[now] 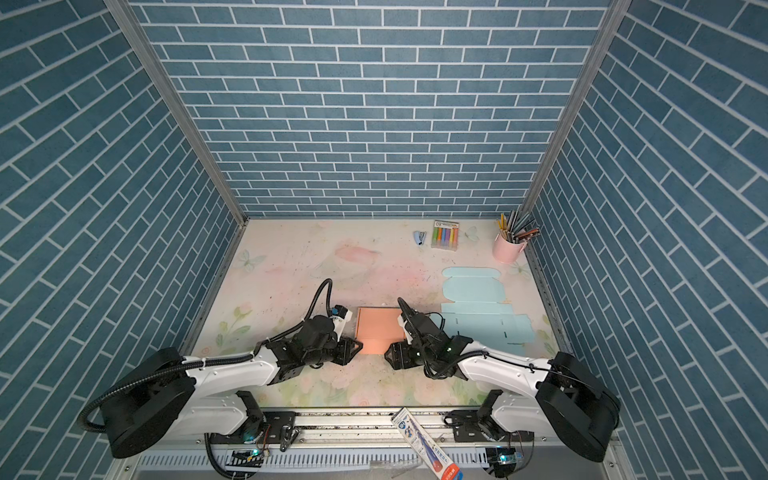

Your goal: Fold the paper box

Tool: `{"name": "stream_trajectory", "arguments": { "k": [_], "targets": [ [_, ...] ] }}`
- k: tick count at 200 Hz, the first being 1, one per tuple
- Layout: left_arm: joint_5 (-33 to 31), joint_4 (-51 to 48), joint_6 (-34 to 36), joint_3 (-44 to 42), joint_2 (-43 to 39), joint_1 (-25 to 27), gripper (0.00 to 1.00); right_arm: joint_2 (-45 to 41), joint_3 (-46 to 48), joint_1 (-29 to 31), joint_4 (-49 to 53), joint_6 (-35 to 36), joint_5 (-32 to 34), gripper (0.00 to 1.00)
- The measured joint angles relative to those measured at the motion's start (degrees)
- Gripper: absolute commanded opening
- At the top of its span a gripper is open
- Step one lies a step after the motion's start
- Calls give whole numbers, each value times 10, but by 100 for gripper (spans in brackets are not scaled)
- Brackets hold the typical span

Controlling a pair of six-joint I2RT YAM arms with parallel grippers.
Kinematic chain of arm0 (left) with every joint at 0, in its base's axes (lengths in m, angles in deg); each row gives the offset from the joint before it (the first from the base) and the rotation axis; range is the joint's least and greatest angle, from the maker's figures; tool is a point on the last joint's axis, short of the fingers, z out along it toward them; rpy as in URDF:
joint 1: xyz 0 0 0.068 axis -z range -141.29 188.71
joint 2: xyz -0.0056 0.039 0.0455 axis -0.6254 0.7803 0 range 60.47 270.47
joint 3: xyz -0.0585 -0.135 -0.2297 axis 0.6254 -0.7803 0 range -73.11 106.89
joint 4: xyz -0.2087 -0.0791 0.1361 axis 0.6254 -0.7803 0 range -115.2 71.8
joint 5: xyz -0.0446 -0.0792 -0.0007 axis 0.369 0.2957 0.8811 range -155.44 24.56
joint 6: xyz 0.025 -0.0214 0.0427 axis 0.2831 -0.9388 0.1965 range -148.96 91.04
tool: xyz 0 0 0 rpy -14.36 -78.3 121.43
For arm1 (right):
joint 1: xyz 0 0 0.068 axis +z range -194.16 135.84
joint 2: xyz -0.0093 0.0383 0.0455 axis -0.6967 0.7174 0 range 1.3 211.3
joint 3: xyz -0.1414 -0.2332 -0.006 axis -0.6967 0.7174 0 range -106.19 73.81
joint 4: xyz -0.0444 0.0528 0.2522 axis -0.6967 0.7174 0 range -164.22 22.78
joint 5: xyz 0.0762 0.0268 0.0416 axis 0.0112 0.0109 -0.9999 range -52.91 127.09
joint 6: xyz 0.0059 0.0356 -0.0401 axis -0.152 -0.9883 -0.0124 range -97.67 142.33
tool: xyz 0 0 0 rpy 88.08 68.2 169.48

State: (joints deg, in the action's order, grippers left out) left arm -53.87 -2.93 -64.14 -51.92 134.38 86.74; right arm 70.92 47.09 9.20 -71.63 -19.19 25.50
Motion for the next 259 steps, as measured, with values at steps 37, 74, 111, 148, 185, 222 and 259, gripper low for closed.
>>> {"name": "stream_trajectory", "arguments": {
  "k": [37,74,111,148,185,222,259],
  "targets": [
    [0,1,0,0,4,0,31,10,0,0,-1,4,3,74],
    [0,5,0,1,16,0,31,21,0,0,-5,10,7,73],
    [-2,10,1,9,27,0,30,34,-3,0,-5,15,11,73],
    [-10,13,3,11,33,0,29,36,-8,1,-5,15,19,73],
    [-14,14,5,13,37,0,29,36,-8,1,-5,15,23,75],
    [-15,14,7,14,37,0,29,29,-7,1,0,15,29,77],
    [-16,15,10,17,41,0,28,13,2,1,6,15,35,79]
  ]
}}
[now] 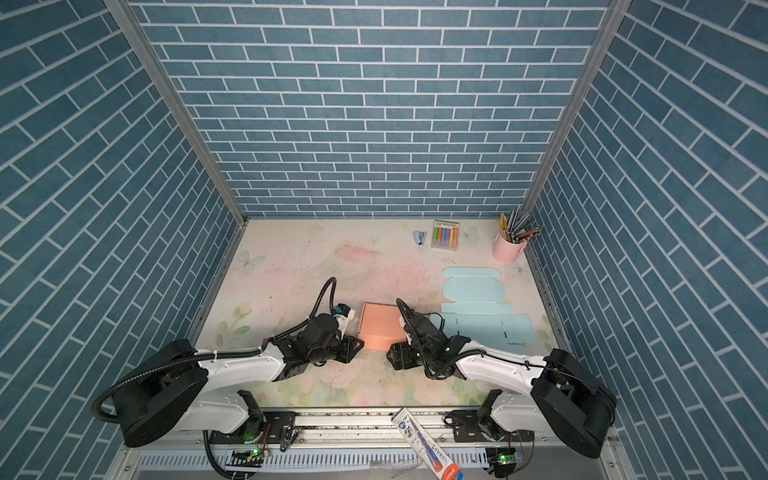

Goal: Fold the paper box
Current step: 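Raise the right gripper away toward the blue blanks while left gripper holds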

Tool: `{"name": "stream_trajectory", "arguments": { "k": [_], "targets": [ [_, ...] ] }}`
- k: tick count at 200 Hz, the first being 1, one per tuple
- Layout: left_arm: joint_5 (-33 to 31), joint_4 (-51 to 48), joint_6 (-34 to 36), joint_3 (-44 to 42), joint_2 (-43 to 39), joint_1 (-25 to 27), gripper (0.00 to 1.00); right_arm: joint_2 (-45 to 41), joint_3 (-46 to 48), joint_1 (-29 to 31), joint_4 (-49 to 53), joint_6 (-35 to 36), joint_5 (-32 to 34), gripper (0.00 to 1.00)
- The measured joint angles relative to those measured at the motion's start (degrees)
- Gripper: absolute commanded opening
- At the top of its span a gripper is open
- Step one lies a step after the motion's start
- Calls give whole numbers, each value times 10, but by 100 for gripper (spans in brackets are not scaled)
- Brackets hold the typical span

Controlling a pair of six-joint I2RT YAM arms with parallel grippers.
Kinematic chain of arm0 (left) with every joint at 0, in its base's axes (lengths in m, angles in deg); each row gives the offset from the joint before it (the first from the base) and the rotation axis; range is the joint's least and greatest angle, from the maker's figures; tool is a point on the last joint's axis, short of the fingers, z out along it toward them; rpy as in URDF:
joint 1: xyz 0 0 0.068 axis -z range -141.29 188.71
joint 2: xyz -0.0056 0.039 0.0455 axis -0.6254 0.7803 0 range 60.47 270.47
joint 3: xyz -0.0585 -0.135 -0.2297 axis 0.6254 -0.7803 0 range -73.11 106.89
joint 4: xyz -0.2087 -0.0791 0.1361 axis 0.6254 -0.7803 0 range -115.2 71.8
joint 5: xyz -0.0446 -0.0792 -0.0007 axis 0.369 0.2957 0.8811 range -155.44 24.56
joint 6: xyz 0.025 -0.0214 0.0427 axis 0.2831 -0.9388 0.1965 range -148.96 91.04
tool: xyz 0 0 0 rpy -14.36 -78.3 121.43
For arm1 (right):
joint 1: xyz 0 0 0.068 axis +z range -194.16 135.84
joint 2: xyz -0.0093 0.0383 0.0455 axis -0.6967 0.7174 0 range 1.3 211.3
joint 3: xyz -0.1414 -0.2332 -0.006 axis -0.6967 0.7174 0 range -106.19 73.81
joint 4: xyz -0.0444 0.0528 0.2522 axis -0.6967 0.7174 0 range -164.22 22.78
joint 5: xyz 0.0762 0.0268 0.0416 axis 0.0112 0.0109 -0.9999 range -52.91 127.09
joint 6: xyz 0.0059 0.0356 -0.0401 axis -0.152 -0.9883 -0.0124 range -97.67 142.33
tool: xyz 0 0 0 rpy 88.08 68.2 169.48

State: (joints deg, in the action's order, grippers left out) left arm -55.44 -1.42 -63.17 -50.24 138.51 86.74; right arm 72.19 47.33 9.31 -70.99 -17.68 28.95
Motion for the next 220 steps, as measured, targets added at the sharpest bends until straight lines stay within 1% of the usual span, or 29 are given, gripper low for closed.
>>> {"name": "stream_trajectory", "arguments": {
  "k": [32,75,108,123,134,154,171,197,220],
  "targets": [
    [-1,1,2,4,4,0,28,-16,6,0,20,0,10,80],
    [-1,2,2,6,6,0,28,-70,9,0,80,7,39,80],
    [-3,2,2,12,10,0,28,-102,-33,-1,135,34,83,82],
    [-4,3,2,13,13,0,28,-103,-62,-19,141,61,87,82],
    [-4,5,2,13,16,0,28,-98,-84,-50,137,82,81,82],
    [-3,7,2,15,24,0,28,-69,-117,-119,112,121,58,84],
    [-3,6,2,19,28,0,28,-7,-160,-162,98,152,36,84],
    [-4,5,4,30,29,0,28,116,-246,-183,86,199,0,84],
    [-6,2,6,39,31,0,28,202,-302,-191,80,233,-31,83]
  ]
}}
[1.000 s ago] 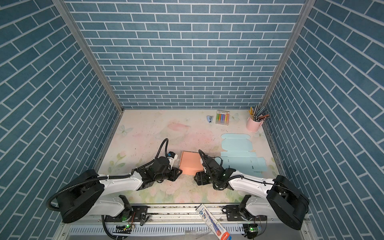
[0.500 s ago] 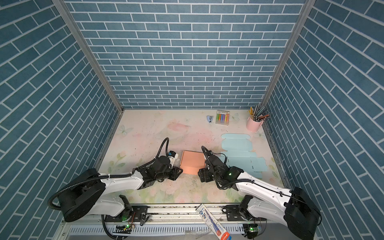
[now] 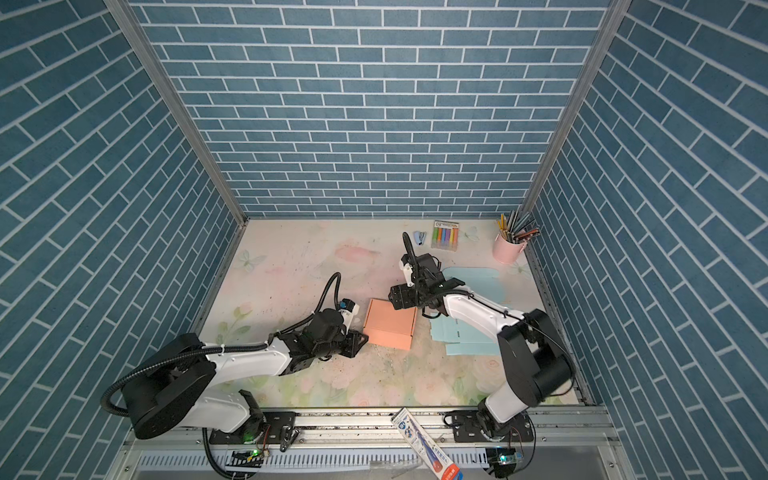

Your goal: Fold the paper box

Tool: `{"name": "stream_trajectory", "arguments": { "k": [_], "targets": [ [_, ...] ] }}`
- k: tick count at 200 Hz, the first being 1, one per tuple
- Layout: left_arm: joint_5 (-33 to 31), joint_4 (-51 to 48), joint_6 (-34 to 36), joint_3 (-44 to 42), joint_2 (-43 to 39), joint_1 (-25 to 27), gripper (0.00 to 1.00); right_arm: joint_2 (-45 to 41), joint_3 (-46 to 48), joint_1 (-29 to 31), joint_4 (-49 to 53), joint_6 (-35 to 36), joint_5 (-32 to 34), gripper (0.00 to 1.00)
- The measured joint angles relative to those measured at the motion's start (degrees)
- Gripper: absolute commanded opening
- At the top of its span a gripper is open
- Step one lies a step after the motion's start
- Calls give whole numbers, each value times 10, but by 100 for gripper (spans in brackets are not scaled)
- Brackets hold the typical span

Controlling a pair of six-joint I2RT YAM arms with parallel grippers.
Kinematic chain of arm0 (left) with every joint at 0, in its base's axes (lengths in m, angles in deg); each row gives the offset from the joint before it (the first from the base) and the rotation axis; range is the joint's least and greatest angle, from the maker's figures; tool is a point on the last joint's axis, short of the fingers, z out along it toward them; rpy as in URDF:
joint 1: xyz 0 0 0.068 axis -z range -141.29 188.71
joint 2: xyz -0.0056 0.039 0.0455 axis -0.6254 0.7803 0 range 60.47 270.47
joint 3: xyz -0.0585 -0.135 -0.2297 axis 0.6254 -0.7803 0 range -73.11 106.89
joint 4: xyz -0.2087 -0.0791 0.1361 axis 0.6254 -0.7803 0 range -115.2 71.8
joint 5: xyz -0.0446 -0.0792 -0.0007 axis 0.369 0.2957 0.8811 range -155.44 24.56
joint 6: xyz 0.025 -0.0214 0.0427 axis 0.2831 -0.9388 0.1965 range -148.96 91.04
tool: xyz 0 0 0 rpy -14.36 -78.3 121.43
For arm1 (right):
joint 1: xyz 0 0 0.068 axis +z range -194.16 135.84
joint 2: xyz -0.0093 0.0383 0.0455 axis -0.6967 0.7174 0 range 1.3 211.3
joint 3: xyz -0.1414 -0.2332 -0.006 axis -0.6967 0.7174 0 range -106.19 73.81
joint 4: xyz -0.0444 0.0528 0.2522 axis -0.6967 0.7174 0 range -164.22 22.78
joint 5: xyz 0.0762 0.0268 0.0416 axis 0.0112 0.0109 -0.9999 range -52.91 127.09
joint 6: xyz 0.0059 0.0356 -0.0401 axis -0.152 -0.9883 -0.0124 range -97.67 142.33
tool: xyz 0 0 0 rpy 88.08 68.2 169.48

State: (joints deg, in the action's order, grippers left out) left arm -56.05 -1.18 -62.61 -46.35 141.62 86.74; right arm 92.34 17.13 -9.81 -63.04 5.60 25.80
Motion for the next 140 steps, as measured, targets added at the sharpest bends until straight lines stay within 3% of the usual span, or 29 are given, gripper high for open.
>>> {"name": "stream_trajectory", "arguments": {
  "k": [31,140],
  "targets": [
    [-3,0,3,12,12,0,28,55,-8,-4,-4,23,-29,83],
    [-8,-5,15,36,58,0,28,49,62,-14,-62,37,-93,80]
  ]
}}
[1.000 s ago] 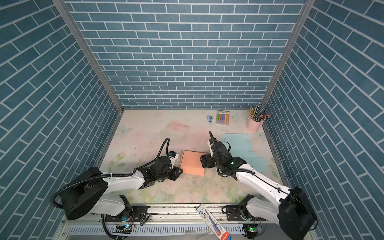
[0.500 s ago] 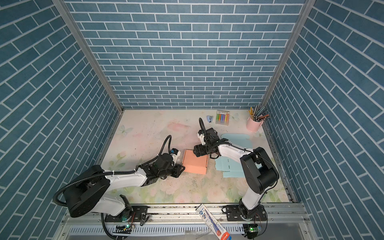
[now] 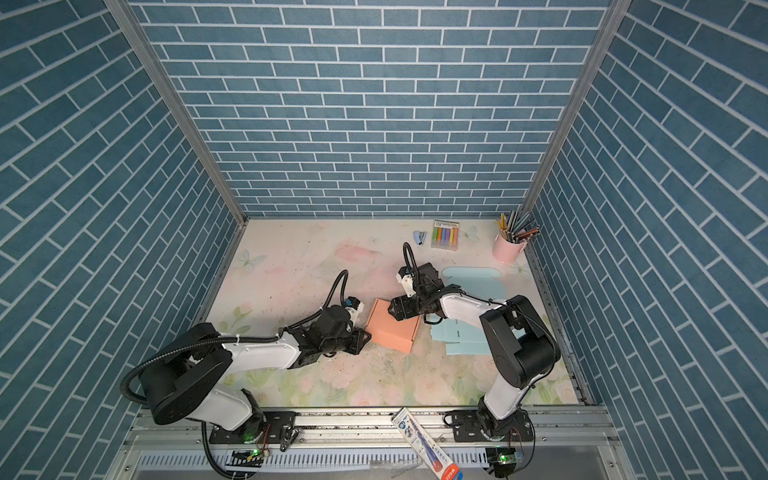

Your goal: Fold the paper box

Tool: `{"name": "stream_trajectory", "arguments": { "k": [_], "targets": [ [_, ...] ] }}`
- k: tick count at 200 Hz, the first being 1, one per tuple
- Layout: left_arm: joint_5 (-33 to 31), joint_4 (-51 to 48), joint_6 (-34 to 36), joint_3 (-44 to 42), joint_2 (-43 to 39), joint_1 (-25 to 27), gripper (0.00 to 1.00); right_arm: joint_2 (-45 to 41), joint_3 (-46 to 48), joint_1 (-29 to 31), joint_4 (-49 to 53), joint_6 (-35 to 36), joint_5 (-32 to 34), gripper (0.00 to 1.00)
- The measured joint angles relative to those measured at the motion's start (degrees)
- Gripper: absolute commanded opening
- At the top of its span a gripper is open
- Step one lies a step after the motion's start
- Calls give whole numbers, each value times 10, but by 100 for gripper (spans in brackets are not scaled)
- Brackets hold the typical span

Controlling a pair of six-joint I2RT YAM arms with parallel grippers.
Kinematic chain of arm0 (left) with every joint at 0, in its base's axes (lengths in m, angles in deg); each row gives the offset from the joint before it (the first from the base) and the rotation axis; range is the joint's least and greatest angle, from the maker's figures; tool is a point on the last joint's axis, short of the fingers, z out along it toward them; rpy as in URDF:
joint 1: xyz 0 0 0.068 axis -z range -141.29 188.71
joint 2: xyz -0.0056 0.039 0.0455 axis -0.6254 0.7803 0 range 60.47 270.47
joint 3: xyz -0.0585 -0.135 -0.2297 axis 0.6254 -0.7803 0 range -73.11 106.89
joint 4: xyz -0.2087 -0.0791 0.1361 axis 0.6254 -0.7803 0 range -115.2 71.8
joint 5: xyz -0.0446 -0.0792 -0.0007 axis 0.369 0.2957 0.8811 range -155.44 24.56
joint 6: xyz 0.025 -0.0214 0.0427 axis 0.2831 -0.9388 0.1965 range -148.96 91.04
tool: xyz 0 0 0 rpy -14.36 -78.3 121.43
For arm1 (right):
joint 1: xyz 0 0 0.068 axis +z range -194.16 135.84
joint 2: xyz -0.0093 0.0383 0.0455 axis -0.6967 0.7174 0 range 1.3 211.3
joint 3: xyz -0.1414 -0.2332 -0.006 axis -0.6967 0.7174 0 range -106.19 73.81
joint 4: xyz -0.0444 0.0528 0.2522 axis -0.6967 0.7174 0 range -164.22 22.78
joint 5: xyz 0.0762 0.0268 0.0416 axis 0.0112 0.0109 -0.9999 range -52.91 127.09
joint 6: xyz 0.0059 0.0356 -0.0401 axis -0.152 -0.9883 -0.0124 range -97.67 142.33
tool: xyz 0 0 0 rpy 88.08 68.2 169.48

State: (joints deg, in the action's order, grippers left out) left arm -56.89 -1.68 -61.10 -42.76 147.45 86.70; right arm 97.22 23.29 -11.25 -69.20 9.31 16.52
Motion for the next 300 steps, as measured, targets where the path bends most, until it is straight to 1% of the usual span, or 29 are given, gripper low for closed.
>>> {"name": "stream_trajectory", "arguments": {
  "k": [33,46,66,151,184,210,252,270,281,300],
  "targets": [
    [-14,0,9,19,23,0,28,-17,35,-1,-13,-2,-43,80],
    [-17,-1,11,26,32,0,28,-27,49,-2,-17,-5,-50,80],
    [-24,-4,17,33,43,0,31,-39,64,-3,-20,-6,-59,80],
    [-64,-25,36,59,59,-4,31,-40,85,-8,-55,-28,-97,78],
    [-66,-27,38,57,57,-4,31,-42,88,-11,-57,-38,-97,81],
    [-59,-27,39,32,26,-3,31,-66,107,-22,-59,-58,-108,83],
    [-55,-44,30,-37,-74,-1,31,-126,128,-33,-57,-83,-110,84],
    [-55,-59,20,-55,-113,18,31,-154,146,-33,-59,-96,-109,84],
    [-54,-63,9,-57,-127,40,28,-170,161,-33,-58,-101,-108,84],
    [-49,-54,-13,-58,-130,81,16,-188,189,-33,-56,-108,-106,84]
  ]
}}
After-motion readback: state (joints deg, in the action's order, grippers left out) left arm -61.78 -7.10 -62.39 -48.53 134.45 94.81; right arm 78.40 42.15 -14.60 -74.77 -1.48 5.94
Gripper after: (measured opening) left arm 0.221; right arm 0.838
